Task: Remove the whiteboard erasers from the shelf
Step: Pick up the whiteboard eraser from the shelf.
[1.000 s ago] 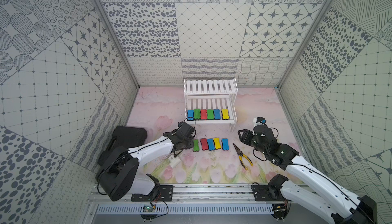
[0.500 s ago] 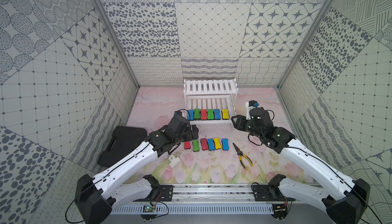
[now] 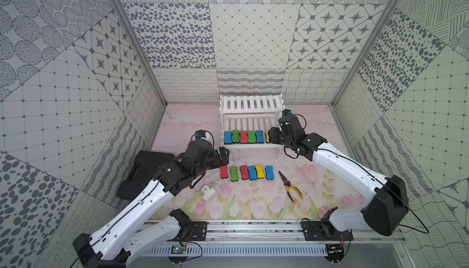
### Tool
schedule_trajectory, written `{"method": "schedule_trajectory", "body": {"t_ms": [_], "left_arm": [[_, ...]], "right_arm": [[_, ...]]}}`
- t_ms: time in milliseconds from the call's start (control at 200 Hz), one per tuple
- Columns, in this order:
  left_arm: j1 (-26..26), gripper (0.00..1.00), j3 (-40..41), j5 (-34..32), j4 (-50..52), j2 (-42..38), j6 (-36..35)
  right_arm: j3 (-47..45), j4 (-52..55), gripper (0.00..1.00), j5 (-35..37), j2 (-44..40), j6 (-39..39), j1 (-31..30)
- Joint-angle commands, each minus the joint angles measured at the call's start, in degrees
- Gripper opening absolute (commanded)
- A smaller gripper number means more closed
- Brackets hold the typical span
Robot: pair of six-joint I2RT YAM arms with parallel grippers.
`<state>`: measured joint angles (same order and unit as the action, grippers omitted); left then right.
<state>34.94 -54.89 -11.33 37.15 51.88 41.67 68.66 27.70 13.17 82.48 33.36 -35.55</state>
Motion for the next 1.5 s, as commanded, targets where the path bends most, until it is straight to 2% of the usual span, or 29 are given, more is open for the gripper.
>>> {"method": "schedule_trajectory", "body": {"t_ms": [0,780,1005,1141,1261,1496], "left_arm": [[-1.09,1.0,0.91,-1.24,2.08,-0.9,-1.98],[-3.14,1.0,3.38,-0.22,1.81,-1.03,-0.99],[-3.29,1.0,3.56,0.08,1.96,-0.64,0.39],[-3.32,1.0,3.57,0.51,2.09,-0.38,1.08],[-3.29,1.0,3.45,0.74,2.29,-0.29,1.15],[-3.39,0.99,4.31,0.17,2.38,-1.84,1.15]], "right_arm": [[2.38,-0.38,0.53,2.12,2.36,-1.46,-0.04],[5.07,-0.13,0.53,3.1,11.28,-2.48,-1.11],[5.33,0.07,0.43,3.26,11.49,-2.6,-1.4],[5.25,-0.02,0.37,3.29,8.9,-2.91,-1.4],[4.11,-0.02,0.36,2.83,4.62,-2.78,-1.58],[-7.6,1.61,0.36,2.31,-8.79,3.49,-4.54]]}}
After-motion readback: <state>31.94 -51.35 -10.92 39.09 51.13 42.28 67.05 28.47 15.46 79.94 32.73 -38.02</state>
